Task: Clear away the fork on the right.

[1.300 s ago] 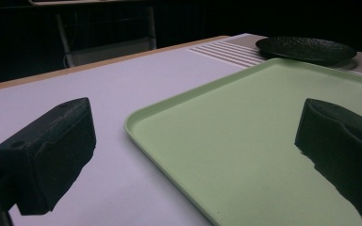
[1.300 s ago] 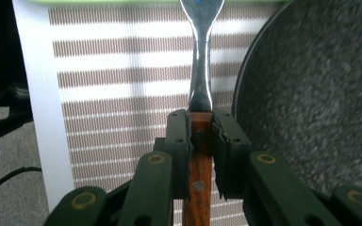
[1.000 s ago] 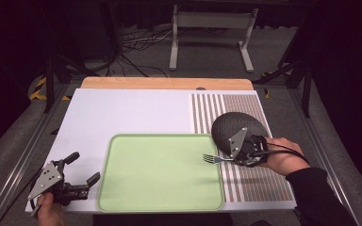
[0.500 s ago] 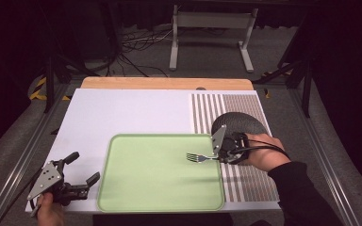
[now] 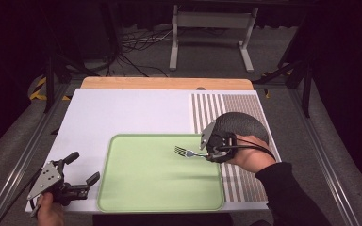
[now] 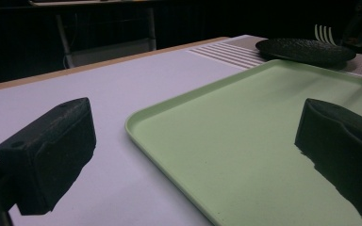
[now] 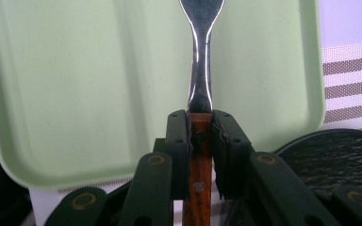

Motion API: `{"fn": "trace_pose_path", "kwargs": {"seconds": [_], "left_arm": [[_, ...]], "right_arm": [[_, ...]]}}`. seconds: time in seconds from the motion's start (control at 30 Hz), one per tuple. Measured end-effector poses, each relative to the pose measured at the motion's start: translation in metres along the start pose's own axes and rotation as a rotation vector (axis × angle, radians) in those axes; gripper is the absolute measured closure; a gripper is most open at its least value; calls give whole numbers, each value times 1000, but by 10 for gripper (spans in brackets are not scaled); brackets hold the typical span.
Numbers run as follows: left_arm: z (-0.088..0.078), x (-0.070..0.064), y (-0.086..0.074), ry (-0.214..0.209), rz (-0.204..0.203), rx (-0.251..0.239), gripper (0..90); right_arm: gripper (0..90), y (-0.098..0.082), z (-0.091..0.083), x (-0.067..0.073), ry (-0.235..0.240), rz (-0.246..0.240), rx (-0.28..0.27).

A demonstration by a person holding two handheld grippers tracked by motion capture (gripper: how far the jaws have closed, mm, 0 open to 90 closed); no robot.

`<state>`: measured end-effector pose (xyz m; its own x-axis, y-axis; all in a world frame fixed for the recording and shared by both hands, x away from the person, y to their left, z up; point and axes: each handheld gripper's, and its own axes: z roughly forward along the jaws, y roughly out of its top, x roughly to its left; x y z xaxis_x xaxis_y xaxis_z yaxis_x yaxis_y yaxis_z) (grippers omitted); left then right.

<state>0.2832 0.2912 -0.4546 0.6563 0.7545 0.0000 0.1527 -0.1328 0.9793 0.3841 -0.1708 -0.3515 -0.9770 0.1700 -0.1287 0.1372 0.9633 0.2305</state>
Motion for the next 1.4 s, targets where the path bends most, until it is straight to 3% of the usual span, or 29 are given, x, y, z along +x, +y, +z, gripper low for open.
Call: {"fn": "trace_pose_path", "kwargs": {"seconds": [0.07,0.13,0.37,0.53,0.73,0.8,0.93,1.1,1.4], "left_arm": [[0,0,0,-1,0,-2,1],[0,0,0,-1,-2,0,2],[0,0,0,-4,-1,0,2],[0,0,0,-5,0,-4,2],[0,0,0,-7,0,-3,1],[-1,0,0,-7,3,-4,1],[-1,0,0,-5,5,-6,2],[0,0,0,-8,7,-1,1],[-1,0,1,-8,8,-3,2]], "right_arm": [[779,2,2,2,8,50,-17],[778,4,4,2,1,61,-23],[779,14,9,8,-32,181,-54],[779,19,15,11,-47,259,-49],[780,25,20,17,-69,320,-52],[780,27,23,19,-72,377,-45],[780,27,26,19,-75,424,-42],[780,25,29,16,-63,516,-56],[780,29,32,16,-60,553,-37]]}}
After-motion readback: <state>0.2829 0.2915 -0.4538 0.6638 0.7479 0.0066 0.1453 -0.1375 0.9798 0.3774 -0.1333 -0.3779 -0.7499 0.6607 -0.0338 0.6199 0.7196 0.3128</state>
